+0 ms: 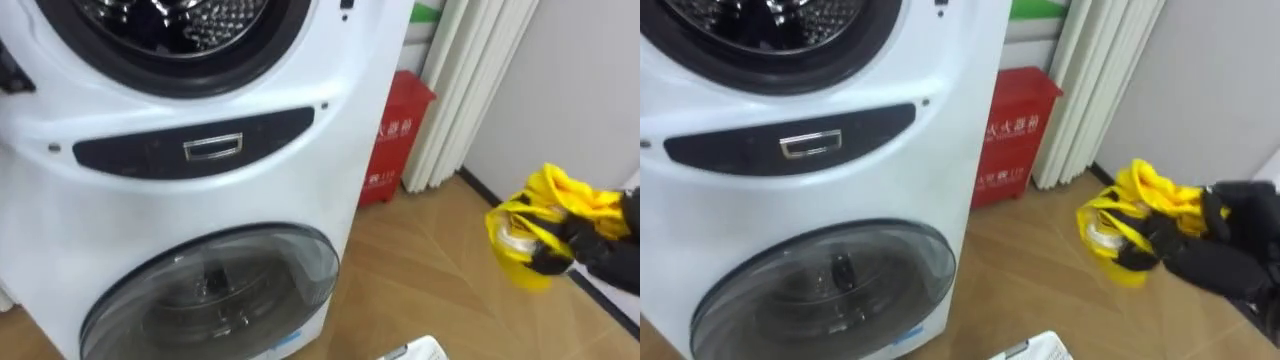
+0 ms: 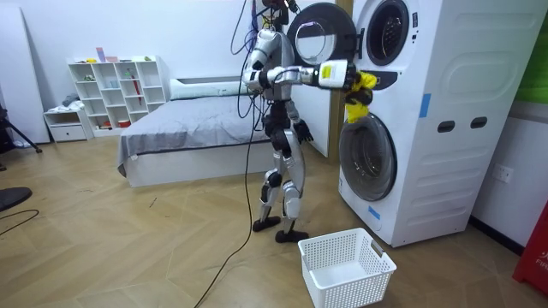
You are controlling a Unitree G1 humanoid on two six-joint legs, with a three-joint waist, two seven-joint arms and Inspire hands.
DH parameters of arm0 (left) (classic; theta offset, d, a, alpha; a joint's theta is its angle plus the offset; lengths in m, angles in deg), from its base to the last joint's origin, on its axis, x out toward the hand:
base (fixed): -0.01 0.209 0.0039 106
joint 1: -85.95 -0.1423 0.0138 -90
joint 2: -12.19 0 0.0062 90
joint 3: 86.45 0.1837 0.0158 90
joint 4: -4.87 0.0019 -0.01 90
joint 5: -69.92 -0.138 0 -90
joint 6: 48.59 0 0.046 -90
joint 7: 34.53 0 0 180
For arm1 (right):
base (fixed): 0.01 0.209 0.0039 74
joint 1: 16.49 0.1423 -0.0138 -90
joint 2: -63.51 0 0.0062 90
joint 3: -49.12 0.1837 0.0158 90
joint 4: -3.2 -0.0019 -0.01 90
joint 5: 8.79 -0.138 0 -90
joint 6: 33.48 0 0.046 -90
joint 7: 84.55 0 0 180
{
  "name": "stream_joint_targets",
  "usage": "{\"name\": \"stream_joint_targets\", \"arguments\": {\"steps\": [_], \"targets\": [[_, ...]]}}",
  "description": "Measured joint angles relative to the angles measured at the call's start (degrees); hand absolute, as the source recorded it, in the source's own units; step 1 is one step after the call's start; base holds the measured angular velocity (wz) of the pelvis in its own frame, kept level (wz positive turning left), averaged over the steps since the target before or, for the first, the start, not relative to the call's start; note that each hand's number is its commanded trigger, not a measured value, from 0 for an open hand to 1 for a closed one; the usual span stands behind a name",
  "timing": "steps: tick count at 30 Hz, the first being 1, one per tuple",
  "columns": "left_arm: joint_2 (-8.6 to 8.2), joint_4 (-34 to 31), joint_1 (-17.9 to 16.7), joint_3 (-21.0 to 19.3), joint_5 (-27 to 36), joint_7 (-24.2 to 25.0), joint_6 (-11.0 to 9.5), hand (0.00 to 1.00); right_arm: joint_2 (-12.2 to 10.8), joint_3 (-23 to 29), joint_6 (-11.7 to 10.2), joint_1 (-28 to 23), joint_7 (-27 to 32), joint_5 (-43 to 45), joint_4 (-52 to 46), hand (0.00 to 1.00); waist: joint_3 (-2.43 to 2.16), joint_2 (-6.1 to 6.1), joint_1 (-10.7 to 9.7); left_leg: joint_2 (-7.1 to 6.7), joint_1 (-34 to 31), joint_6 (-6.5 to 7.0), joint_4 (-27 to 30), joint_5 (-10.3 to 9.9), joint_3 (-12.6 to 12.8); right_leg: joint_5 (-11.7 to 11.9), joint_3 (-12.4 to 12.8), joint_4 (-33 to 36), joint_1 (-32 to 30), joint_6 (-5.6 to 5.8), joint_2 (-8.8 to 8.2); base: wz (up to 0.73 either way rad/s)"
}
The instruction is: Pick clothes from washing machine
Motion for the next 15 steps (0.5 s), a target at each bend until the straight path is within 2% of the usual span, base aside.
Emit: {"name": "stream_joint_targets", "arguments": {"steps": [1,2,3,4,5,7,8,11,15], "targets": [[-0.01,-0.05,0.17,0.87,0.02,0.01,0.06,0.0,-0.02,-1.34,-0.01,0.3,0.19,0.18,1.21,1.0,-0.1,-0.16,0.25,0.06,0.05,-0.1,0.56,-0.06,0.02,0.07,0.29,-0.12,-0.07,-0.1,0.13,-0.17],[-0.02,-0.11,0.35,2.39,0.1,0.02,0.06,0.0,-0.05,-4.17,-0.13,0.95,0.05,0.21,3.84,1.0,0.18,0.23,0.54,0.24,-0.43,-0.11,1.72,-0.06,0.04,0.49,1.08,-0.82,0.15,-0.3,0.35,-0.27],[-0.09,-0.19,1.03,4.38,0.13,0.03,0.0,0.0,-0.06,-6.92,-0.17,0.96,-0.13,0.25,6.35,1.0,0.39,0.82,1.06,0.65,-1.19,-0.12,2.78,-0.04,-0.04,1.33,1.58,-2.46,0.73,-0.29,0.65,-0.25],[-0.19,-0.16,1.21,5.29,0.12,0.04,-0.05,0.0,-0.07,-8.1,-0.17,0.96,-0.21,0.25,7.73,1.0,0.31,1.25,1.32,0.82,-1.35,-0.12,2.79,-0.04,-0.11,1.81,1.66,-3.34,0.96,-0.35,0.88,-0.13],[-0.39,0.04,1.58,6.43,0.15,0.08,-0.23,0.0,-0.14,-9.78,-0.19,1.03,-0.66,0.2,10.44,1.0,0.34,2.16,1.54,0.93,-1.35,-0.13,2.29,-0.04,-0.08,2.31,1.49,-4.48,1.1,-0.27,1.08,0.0],[-0.44,0.32,2.44,7.28,0.11,0.11,-0.35,0.0,-0.16,-11.31,-0.26,1.72,-0.83,0.23,15.21,1.0,0.45,2.96,1.67,0.89,-1.73,-0.14,1.71,-0.02,-0.41,2.35,1.05,-4.61,0.7,-0.24,1.04,0.09],[-0.44,0.13,2.78,7.61,0.1,0.11,-0.36,0.0,-0.21,-11.65,-0.34,2.45,-0.71,0.25,19.02,1.0,0.28,3.22,1.71,0.88,-2.31,-0.14,1.65,-0.02,-0.58,2.37,0.72,-4.58,0.05,-0.26,0.93,0.12],[-0.52,-0.45,3.15,8.08,0.23,0.11,-0.29,0.0,-0.37,-12.19,-0.4,4.17,0.82,0.23,25.21,1.0,0.32,3.65,2.14,0.9,-3.6,-0.15,1.65,-0.01,-1.49,2.53,-0.26,-4.43,-1.04,-0.5,0.77,0.1],[-0.74,-0.97,3.49,10.07,0.23,0.13,-0.28,0.0,-0.57,-12.85,-1.22,7.02,3.86,0.22,32.84,1.0,0.11,4.04,2.1,0.7,-5.65,-0.19,1.73,0.3,-2.84,2.75,-1.45,-4.38,-2.76,-0.71,0.22,0.17]]}}
